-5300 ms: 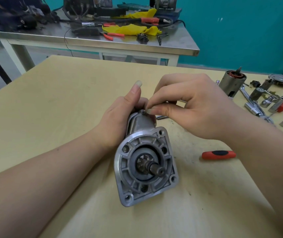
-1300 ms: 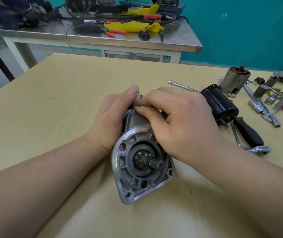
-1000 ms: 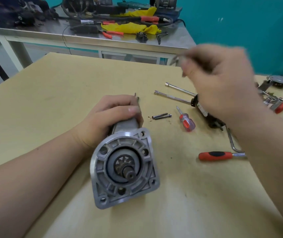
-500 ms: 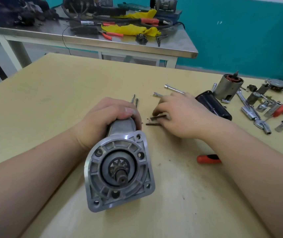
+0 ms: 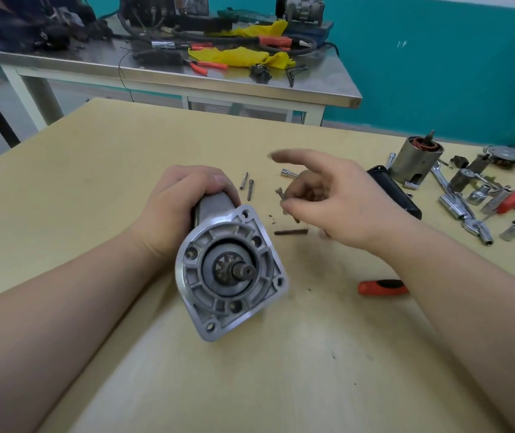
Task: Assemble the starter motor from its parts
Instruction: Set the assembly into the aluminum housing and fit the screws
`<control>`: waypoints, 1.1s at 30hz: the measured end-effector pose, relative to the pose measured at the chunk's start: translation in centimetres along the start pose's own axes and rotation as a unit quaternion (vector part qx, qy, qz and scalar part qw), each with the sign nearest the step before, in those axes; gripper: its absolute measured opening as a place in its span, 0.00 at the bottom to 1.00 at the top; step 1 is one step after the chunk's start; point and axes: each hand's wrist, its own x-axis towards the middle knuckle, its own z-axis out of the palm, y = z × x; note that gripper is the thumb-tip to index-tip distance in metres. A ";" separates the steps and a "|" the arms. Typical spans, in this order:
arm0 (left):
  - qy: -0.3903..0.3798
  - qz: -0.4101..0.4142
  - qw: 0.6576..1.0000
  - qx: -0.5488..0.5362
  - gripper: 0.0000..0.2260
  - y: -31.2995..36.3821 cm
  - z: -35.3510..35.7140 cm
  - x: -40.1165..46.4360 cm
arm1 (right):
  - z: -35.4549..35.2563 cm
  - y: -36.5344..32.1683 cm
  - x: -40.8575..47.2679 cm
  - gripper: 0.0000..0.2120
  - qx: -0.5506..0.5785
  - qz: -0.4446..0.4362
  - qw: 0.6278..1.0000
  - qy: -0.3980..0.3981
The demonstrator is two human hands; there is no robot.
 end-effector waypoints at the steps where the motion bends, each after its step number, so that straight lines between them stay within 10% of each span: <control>1: 0.011 0.003 1.000 0.007 0.17 -0.1 -0.2 0.1 | 0.2 -0.6 -0.6 0.21 0.056 -0.030 0.998 0.011; 5: 0.041 0.010 0.999 0.024 0.16 -0.3 -1.1 0.5 | 2.1 -2.7 -2.2 0.09 0.174 -0.116 0.975 0.078; 14: 0.065 -0.020 0.998 -0.011 0.16 -0.8 -1.5 0.7 | 4.0 -2.5 -3.0 0.04 -0.169 -0.419 0.882 0.135; 25: 0.068 -0.019 0.998 -0.007 0.16 -0.7 -1.5 0.7 | 3.7 -2.5 -2.5 0.05 -0.248 -0.371 0.887 0.121; 29: 0.072 -0.018 0.997 -0.008 0.16 -0.4 -1.4 0.5 | 4.7 -2.5 -2.9 0.08 0.000 -0.184 0.976 0.114; 33: 0.097 -0.010 0.995 -0.021 0.16 0.2 -1.0 0.0 | 6.0 -3.2 -2.8 0.10 0.249 0.011 0.968 0.023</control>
